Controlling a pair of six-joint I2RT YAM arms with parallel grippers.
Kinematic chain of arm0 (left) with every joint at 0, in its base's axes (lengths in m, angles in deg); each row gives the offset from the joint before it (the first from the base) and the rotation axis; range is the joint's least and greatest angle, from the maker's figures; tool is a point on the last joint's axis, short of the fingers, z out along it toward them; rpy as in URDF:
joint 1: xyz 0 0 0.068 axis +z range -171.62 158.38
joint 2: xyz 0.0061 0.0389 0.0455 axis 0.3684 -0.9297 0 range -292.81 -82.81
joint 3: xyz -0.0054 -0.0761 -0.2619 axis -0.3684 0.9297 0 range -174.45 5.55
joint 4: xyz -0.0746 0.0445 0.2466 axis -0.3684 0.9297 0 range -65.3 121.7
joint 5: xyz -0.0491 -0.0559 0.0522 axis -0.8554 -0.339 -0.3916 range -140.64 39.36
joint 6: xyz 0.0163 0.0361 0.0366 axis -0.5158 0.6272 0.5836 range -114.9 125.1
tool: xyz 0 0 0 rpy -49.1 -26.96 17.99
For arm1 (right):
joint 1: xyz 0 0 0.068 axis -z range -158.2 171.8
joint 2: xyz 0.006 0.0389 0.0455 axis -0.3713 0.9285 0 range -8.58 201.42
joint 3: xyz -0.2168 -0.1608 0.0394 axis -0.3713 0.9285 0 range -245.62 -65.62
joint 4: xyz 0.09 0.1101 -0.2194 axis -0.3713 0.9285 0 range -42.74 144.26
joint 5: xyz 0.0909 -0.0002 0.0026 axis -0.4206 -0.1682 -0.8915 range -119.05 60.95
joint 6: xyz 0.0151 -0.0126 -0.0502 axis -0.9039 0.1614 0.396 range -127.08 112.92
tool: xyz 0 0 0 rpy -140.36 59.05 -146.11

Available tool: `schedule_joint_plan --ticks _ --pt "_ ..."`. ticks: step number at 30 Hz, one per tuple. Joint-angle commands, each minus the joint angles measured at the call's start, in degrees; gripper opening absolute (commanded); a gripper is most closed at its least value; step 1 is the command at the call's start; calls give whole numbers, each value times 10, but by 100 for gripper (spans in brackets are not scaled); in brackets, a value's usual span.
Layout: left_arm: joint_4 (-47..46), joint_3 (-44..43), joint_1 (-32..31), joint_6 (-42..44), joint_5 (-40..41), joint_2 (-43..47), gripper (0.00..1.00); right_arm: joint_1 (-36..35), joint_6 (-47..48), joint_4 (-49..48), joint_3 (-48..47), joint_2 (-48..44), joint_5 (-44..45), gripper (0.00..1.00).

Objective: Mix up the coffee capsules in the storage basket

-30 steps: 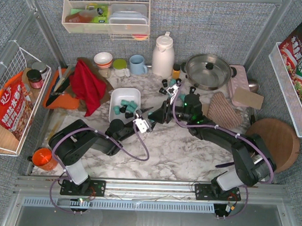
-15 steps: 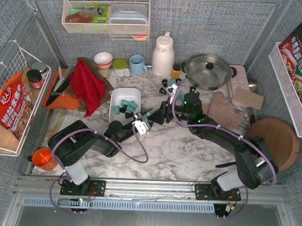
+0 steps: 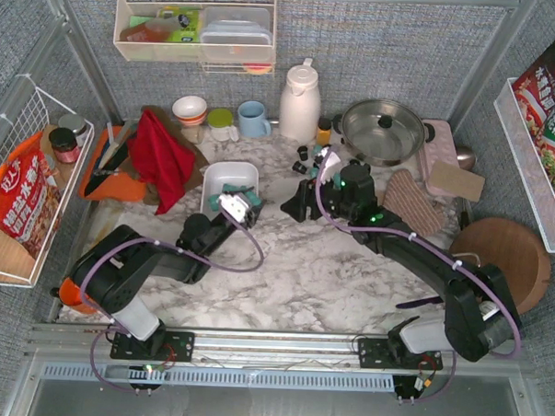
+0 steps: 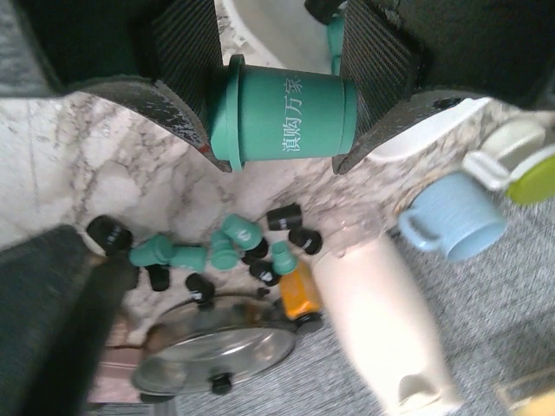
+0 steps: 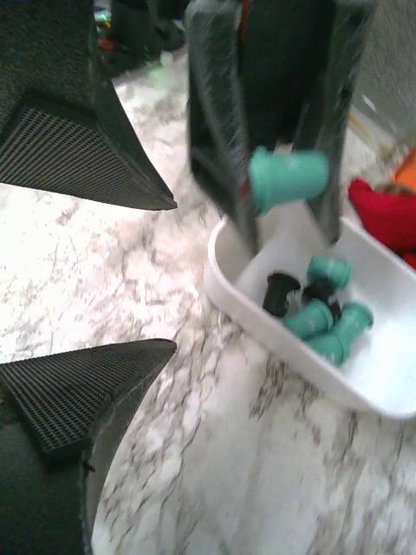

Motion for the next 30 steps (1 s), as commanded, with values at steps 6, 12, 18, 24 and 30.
schedule_joint_plan --ticks 6,12,18,24,30 --pt "418 -146 64 -158 107 31 8 1 23 103 -59 70 327 65" --pt "556 -258 118 -233 79 -33 11 9 75 185 -185 201 415 64" --pt "656 -381 147 -236 49 -118 11 31 105 225 -292 303 438 64" --pt "662 -415 150 -227 88 -151 32 69 91 270 -376 373 408 65" --pt "583 -367 151 -221 113 -123 78 116 39 275 -417 419 325 61"
